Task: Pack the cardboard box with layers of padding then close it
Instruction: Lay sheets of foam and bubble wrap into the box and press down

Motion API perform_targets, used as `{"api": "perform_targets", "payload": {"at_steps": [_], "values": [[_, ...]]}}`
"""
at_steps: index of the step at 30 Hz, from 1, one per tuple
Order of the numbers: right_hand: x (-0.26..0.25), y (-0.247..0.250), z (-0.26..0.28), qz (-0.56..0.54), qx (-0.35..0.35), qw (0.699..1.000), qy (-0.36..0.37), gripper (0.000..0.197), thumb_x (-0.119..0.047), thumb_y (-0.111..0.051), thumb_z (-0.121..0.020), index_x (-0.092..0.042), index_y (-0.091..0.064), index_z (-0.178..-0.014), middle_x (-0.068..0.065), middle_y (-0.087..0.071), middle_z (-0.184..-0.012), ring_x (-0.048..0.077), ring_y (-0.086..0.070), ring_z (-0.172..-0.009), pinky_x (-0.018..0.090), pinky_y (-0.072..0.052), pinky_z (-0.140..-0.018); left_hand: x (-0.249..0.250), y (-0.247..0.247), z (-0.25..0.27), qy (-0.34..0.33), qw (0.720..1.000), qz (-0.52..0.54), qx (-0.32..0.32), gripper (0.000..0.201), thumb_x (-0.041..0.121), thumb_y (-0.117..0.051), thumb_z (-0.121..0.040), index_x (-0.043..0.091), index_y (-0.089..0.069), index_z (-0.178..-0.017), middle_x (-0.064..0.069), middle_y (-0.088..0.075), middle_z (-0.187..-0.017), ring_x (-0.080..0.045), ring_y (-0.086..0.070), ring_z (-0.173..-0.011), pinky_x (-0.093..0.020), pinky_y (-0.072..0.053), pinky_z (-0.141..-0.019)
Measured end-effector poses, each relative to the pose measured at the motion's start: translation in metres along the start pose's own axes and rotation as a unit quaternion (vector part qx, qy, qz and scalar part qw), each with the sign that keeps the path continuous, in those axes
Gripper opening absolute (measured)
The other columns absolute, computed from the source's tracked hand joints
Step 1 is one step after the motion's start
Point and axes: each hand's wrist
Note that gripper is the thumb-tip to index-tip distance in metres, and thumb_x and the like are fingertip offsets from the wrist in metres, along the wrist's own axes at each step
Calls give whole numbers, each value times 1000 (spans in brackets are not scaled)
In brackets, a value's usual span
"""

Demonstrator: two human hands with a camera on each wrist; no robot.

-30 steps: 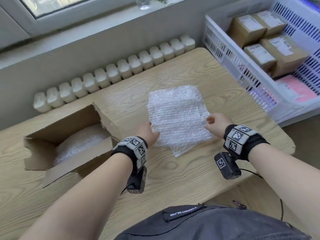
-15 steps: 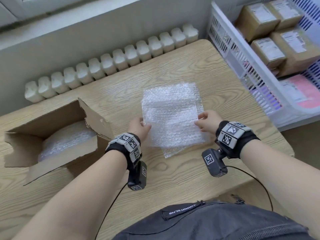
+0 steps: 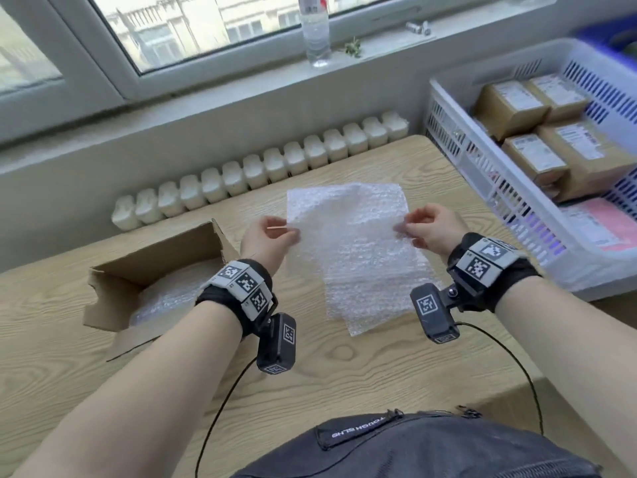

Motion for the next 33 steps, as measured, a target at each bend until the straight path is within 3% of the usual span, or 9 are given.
{"api": "perform_targets", "payload": {"at_steps": [6,14,18,21,23,26,29,31,33], "values": [[-33,-11,21,41,-10,995,93,48,11,-61,-81,-9,-54,-124,0,-53,-74,11,-53,-69,21,-48,-66,24,33,16,-114,993,-31,20,49,7,-66,-84,25,-53,-128,5,-61,-84,-10,-60,-82,-23,-49,-79],[-66,-33,51,14,20,987,157,27,10,-61,-82,6,-65,-109,0,-60,-75,14,-58,-75,15,-54,-70,38,85,38,-160,985,-19,65,16,10,-69,-82,23,-70,-92,9,-67,-84,-13,-64,-88,-25,-51,-87],[-89,-46,73,44,42,973,223,5,-7,-66,-83,-11,-65,-84,-4,-61,-78,8,-56,-74,17,-45,-72,45,112,48,-191,978,-17,87,13,17,-71,-81,26,-63,-76,11,-64,-79,-9,-61,-79,-23,-53,-79],[-108,-60,88,-15,10,977,211,19,-9,-60,-86,-19,-51,-73,-3,-52,-77,14,-50,-76,21,-40,-71,56,131,58,-203,975,-20,86,8,21,-65,-86,17,-59,-90,9,-58,-82,-4,-54,-73,-16,-48,-67],[-119,-70,101,-53,-42,978,195,11,-17,-61,-87,-17,-51,-84,3,-50,-90,20,-47,-91,28,-42,-78,61,143,61,-189,978,-16,86,8,22,-60,-90,17,-55,-94,3,-55,-86,-13,-54,-79,-28,-50,-79],[-129,-81,118,-36,-146,974,167,52,-30,-74,-69,-11,-53,-112,3,-56,-110,21,-53,-103,41,-44,-95,68,164,75,-148,984,55,83,6,26,-55,-91,21,-53,-89,-4,-56,-94,-31,-60,-98,-50,-51,-93],[-134,-97,137,-35,-213,966,142,36,-25,-74,-60,-12,-61,-91,4,-65,-95,22,-62,-90,41,-51,-87,69,184,88,-128,982,108,84,23,27,-52,-93,14,-53,-113,-6,-57,-102,-25,-60,-92,-45,-54,-88],[-136,-112,146,-80,-209,965,140,22,-19,-73,-70,-11,-58,-85,7,-62,-94,25,-61,-89,45,-55,-83,67,199,99,-127,980,138,69,38,30,-58,-91,10,-50,-122,-4,-59,-100,-18,-60,-82,-37,-55,-75],[-139,-126,156,-129,-211,957,149,9,-12,-62,-86,-11,-53,-87,9,-58,-96,27,-61,-87,45,-59,-74,61,217,108,-107,979,172,9,60,36,-73,-77,7,-49,-124,-8,-60,-112,-22,-63,-94,-43,-59,-74]]}}
Point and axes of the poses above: each hand's wrist, its own z-axis away from the middle knuckle, its own y-axis out of the back of the hand, x = y × z
